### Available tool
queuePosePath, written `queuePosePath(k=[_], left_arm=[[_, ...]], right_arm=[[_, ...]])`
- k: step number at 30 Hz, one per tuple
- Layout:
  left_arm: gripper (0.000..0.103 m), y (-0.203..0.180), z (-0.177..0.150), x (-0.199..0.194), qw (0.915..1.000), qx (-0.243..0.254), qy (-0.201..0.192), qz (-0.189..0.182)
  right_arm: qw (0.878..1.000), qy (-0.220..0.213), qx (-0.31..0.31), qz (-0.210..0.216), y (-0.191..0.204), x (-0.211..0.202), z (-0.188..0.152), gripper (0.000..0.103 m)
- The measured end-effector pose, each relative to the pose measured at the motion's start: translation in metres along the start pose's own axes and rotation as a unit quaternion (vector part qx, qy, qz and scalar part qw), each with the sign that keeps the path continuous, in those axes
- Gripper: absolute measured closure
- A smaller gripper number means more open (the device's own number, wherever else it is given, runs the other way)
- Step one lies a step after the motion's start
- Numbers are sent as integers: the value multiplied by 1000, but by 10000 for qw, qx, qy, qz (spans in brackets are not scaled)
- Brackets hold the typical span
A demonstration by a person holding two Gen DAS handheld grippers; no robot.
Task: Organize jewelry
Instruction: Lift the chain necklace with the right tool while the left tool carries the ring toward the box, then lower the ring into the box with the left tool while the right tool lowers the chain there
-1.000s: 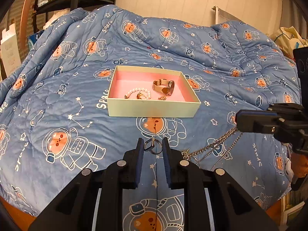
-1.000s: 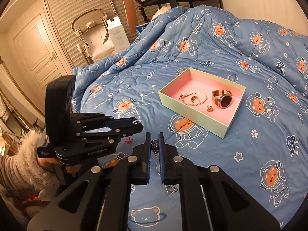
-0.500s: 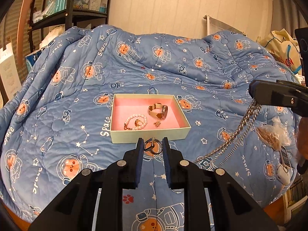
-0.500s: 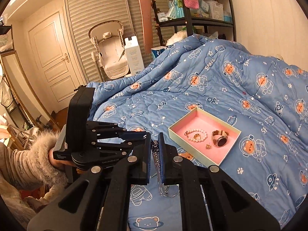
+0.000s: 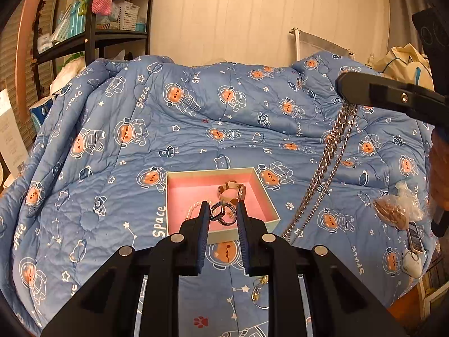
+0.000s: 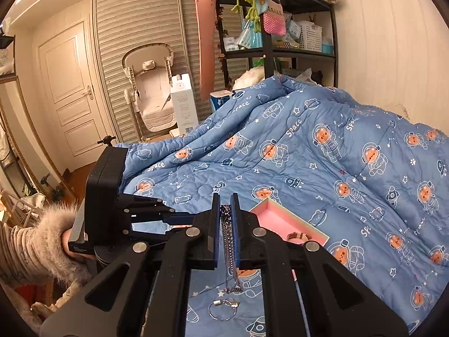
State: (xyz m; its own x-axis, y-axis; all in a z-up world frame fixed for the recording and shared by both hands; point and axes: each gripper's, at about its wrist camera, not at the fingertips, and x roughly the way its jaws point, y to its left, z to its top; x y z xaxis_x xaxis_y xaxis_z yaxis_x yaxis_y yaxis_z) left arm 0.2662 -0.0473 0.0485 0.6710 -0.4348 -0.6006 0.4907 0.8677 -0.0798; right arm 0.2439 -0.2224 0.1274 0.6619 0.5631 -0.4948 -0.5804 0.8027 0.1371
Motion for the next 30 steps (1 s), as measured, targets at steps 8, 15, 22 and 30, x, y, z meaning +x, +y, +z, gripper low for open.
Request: queuePosePath(k=[8, 15, 22, 30], left_arm=[[84, 10, 23, 40, 9996, 10, 278, -38], [84, 25, 20, 86, 9974, -231, 686, -68], [84, 33, 13, 117, 9940, -480, 975, -154], [84, 35, -1, 146, 9888, -626, 1332, -251]], right_arm=[[9989, 13, 123, -461, -34, 34, 26, 95], [9964, 350, 496, -597, -66, 72, 15, 95], [9940, 468, 711, -688, -86, 91, 6, 95], [9915, 778, 821, -649, -90, 103, -18, 95]])
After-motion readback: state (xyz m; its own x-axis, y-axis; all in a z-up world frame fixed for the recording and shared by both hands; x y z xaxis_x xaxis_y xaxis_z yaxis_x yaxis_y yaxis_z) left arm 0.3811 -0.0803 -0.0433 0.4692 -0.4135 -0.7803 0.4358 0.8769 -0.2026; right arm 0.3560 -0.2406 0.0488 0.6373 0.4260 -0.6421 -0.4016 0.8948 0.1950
